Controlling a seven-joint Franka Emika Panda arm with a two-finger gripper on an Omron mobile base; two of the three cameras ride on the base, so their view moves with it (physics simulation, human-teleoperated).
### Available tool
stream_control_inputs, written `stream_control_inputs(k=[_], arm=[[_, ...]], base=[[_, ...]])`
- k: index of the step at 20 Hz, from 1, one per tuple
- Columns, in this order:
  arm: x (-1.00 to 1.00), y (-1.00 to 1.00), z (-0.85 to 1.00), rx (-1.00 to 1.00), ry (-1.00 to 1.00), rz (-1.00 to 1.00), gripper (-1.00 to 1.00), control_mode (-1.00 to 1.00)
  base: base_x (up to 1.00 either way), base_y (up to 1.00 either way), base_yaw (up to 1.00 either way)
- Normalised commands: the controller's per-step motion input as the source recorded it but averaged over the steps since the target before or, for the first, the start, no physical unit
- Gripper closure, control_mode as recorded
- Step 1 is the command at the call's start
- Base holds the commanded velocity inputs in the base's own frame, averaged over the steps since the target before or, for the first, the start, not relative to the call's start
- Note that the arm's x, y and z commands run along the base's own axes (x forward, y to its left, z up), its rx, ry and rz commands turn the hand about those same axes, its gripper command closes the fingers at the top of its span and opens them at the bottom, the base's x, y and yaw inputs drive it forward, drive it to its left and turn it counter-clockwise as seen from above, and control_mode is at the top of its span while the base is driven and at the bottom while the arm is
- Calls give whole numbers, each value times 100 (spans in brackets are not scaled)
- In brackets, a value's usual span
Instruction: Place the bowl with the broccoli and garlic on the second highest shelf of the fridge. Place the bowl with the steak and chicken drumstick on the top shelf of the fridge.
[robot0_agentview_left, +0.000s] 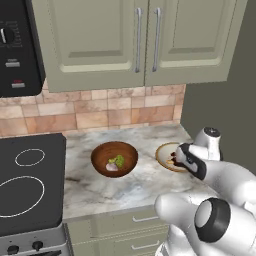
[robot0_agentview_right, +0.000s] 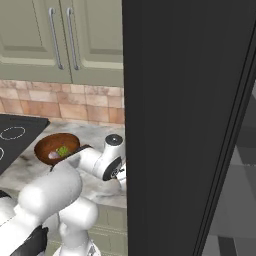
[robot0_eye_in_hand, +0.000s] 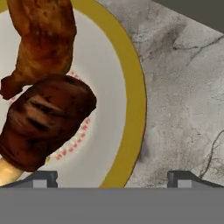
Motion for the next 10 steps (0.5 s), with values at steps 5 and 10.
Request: stream_control_inputs(k=[5, 10], arm=[[36, 0, -45, 0, 13, -2, -100, -100], [26, 0, -28, 0, 7, -1, 100, -100]], base=[[0, 0, 0], [0, 0, 0]])
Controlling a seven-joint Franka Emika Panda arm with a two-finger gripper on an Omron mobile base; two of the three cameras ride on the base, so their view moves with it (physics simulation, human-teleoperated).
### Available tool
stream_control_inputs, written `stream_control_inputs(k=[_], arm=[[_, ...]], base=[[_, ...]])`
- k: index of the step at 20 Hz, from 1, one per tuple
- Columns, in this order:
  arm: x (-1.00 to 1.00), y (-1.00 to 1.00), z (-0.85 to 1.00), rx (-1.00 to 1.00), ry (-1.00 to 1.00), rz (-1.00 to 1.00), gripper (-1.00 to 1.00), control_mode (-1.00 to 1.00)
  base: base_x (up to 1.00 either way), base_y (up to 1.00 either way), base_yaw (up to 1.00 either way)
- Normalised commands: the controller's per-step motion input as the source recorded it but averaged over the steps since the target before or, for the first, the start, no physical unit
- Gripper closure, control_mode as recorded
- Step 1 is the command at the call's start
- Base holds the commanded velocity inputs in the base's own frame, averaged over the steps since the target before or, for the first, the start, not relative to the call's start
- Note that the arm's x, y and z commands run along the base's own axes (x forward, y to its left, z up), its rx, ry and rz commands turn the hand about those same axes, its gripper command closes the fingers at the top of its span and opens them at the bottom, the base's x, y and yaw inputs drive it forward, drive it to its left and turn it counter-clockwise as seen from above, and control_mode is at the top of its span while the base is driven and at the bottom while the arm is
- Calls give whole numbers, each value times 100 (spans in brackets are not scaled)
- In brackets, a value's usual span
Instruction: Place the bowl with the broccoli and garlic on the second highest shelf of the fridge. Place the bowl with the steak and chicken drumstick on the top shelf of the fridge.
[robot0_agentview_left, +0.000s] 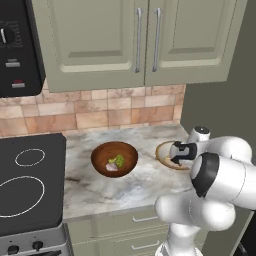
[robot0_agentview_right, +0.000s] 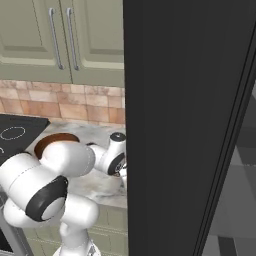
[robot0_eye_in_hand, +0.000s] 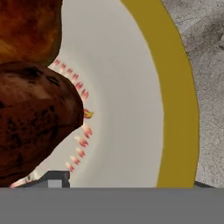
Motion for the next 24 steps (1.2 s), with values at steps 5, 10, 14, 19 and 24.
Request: stream_control_inputs(k=[5, 10, 14, 19, 24], arm=[[-2, 0, 2, 0, -2, 0, 100, -100], [-37, 0, 38, 0, -15, -4, 100, -100], [-87, 11, 61, 0, -18, -4, 100, -100], [-92, 35, 75, 0, -30, -13, 100, -100], [-95, 54, 92, 3, -34, -19, 100, -100]], base=[[0, 0, 0], [0, 0, 0], [0, 0, 0], [0, 0, 0], [0, 0, 0]])
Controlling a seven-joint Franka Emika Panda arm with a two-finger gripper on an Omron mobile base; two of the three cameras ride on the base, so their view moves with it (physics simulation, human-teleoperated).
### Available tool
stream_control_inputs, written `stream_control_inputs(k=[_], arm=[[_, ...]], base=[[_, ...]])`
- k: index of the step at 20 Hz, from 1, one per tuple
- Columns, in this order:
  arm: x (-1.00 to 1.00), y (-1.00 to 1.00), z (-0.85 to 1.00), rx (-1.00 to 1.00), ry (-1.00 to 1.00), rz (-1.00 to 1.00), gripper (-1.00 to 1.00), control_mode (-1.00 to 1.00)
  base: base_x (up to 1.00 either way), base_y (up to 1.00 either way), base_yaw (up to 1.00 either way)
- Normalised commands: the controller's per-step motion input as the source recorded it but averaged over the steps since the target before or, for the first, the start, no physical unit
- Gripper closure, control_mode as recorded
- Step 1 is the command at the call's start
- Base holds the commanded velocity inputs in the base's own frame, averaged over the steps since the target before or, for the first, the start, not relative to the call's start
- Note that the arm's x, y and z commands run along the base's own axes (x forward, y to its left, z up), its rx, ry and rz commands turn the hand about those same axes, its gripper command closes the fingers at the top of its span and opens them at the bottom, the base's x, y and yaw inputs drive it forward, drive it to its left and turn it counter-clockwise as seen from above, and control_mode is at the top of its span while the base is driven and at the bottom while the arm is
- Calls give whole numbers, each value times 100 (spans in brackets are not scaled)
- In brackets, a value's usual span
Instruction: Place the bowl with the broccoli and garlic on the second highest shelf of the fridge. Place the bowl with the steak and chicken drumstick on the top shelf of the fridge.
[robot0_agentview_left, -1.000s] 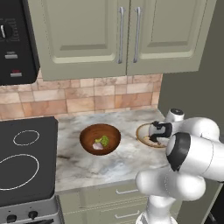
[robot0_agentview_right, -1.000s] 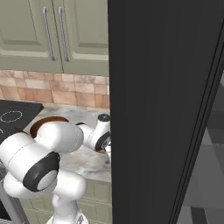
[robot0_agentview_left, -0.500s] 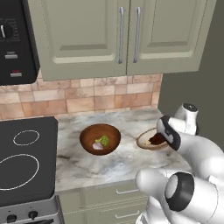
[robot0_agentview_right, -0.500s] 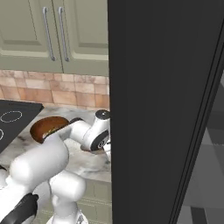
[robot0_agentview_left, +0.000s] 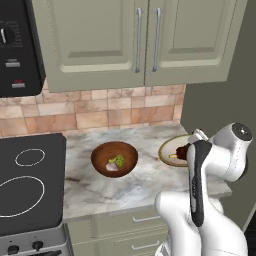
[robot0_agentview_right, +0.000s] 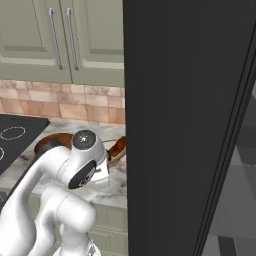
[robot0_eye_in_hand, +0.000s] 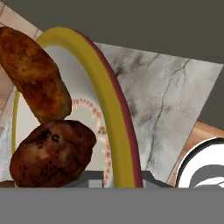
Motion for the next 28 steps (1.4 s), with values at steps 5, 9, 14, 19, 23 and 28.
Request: stream_control_inputs(k=[5, 9, 14, 19, 23, 28], arm=[[-90, 16, 80, 24, -30, -12, 100, -100], [-24, 1, 5, 0, -3, -2, 100, -100], [-20, 13, 0, 0, 0, 1, 100, -100], [0, 0, 0, 0, 0, 0, 100, 100], [0, 0, 0, 0, 0, 0, 100, 100], [0, 0, 0, 0, 0, 0, 100, 100]], base=[[0, 0, 0], [0, 0, 0], [0, 0, 0], [-86, 23, -1], [-100, 5, -14], [-100, 0, -25]])
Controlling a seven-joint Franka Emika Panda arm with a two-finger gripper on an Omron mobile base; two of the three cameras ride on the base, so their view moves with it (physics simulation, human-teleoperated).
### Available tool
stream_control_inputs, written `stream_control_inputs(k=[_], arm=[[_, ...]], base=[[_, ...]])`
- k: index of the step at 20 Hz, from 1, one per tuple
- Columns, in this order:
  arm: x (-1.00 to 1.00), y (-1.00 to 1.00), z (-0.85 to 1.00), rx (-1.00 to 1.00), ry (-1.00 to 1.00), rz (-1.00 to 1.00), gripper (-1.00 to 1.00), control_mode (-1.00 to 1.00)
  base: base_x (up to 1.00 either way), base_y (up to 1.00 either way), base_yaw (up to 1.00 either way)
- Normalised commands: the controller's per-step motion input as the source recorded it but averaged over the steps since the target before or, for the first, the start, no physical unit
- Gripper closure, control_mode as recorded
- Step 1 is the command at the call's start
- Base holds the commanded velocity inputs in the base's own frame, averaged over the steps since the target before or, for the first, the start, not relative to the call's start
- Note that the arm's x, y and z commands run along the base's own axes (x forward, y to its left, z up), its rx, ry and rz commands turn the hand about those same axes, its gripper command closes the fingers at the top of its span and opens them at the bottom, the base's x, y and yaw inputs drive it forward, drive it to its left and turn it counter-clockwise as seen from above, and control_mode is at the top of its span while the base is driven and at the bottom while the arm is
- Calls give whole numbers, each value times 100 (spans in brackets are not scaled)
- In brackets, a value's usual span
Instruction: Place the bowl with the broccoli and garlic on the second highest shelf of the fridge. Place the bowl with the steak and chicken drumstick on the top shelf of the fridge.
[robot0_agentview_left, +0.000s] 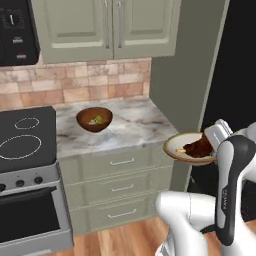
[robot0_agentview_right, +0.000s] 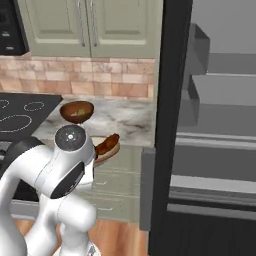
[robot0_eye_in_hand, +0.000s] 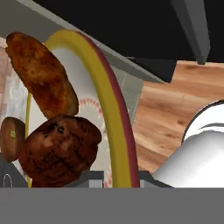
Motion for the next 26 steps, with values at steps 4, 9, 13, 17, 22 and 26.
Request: stream_control_inputs(k=[4, 9, 13, 17, 22, 26], arm=[[0, 0, 0, 0, 0, 0, 100, 100], [0, 0, 0, 0, 0, 0, 100, 100], [0, 0, 0, 0, 0, 0, 100, 100], [0, 0, 0, 0, 0, 0, 100, 100], [0, 0, 0, 0, 0, 0, 100, 100], [0, 0, 0, 0, 0, 0, 100, 100]], base=[[-100, -4, -35], [-44, -78, -56], [1, -100, -40], [53, -100, -8], [26, -76, 50], [19, -39, 61]])
